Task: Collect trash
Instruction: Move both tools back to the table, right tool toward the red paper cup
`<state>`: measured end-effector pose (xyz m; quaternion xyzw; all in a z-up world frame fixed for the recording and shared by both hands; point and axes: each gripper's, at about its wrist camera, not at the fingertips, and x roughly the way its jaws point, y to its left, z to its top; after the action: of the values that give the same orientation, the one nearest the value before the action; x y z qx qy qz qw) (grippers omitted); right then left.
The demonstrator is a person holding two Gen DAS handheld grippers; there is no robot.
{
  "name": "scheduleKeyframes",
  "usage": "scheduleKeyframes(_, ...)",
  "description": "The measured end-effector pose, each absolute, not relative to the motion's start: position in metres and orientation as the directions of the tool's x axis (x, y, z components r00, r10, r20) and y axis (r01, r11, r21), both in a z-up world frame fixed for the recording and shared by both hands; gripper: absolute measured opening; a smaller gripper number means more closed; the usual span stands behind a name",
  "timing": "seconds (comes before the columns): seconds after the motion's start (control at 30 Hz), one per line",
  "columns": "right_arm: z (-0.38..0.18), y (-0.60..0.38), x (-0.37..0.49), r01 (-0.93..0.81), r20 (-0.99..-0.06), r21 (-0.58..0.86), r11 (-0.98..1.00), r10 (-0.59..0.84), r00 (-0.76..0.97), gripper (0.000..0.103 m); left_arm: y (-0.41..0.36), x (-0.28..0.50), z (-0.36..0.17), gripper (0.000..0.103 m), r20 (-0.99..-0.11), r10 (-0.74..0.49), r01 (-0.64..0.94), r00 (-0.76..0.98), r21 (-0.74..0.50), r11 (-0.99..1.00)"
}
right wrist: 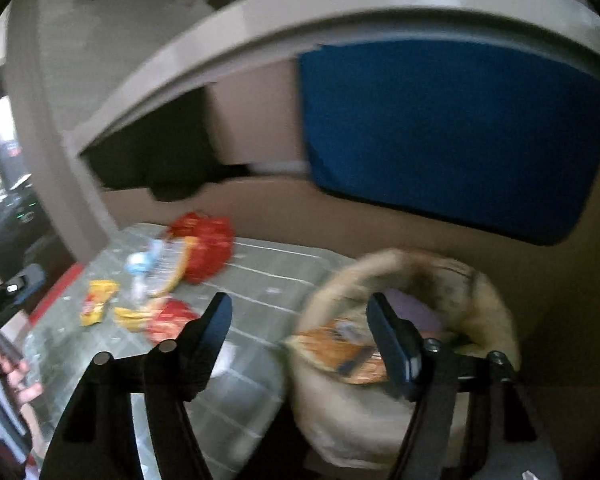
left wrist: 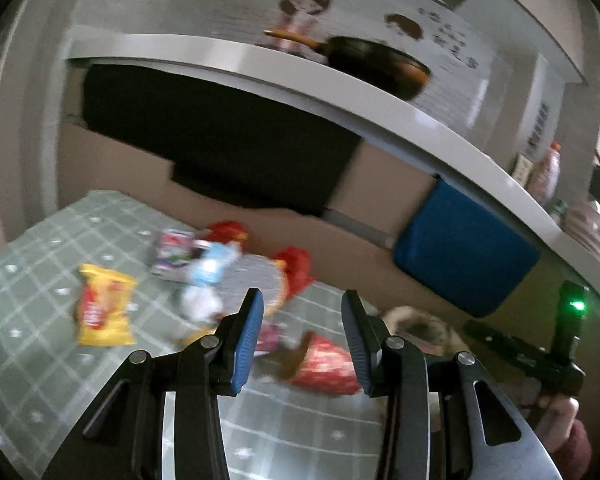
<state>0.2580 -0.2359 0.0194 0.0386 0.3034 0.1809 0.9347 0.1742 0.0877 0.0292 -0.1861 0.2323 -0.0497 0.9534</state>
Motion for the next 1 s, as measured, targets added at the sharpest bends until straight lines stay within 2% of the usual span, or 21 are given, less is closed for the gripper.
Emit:
scheduleKeyframes(0.2,0.011,-0.176,0.255,-0.368,-0.557,0.025,0.929,0.319,0.767,0.065,0.153,0.165,0.011,0.042,-0.470,-0.072,-0.142,0.880,-0.404,0.904)
scheduleKeyframes(0.4,-0.021,-0.144,0.270,-0.552,-0.614,0.083,0.830,0.479,0.627,0.065,0.198,0.168,-0.026,0.042,-0.547,-0.052,-0.235,0.835,-0.442,0.866)
scheduleKeyframes(0.53,-0.043,-0.124,0.286,-0.639,-0.650,0.104,0.762,0.538,0.537,0.065,0.191,0.179,-0.043,0.042,-0.563,-0.152,-0.153,0.812,-0.457,0.876)
scheduleKeyframes(0.73,-0.071,-0.104,0.303,-0.671,-0.712,0.056,0.739,0.500,0.492,0.065,0.163,0.206,-0.056,0.042,-0.570,-0.310,-0.001,0.761,-0.479,0.878)
scheduleKeyframes(0.87,-0.081,-0.102,0.305,-0.664,-0.736,0.043,0.746,0.473,0.484,0.058,0.147,0.225,-0.061,0.042,-0.612,-0.311,0.010,0.727,-0.444,0.896)
scheduleKeyframes(1.0,-0.071,-0.127,0.304,-0.579,-0.695,0.168,0.798,0.513,0.505,0.057,0.137,0.242,-0.063,0.042,-0.629,-0.296,0.012,0.719,-0.415,0.910)
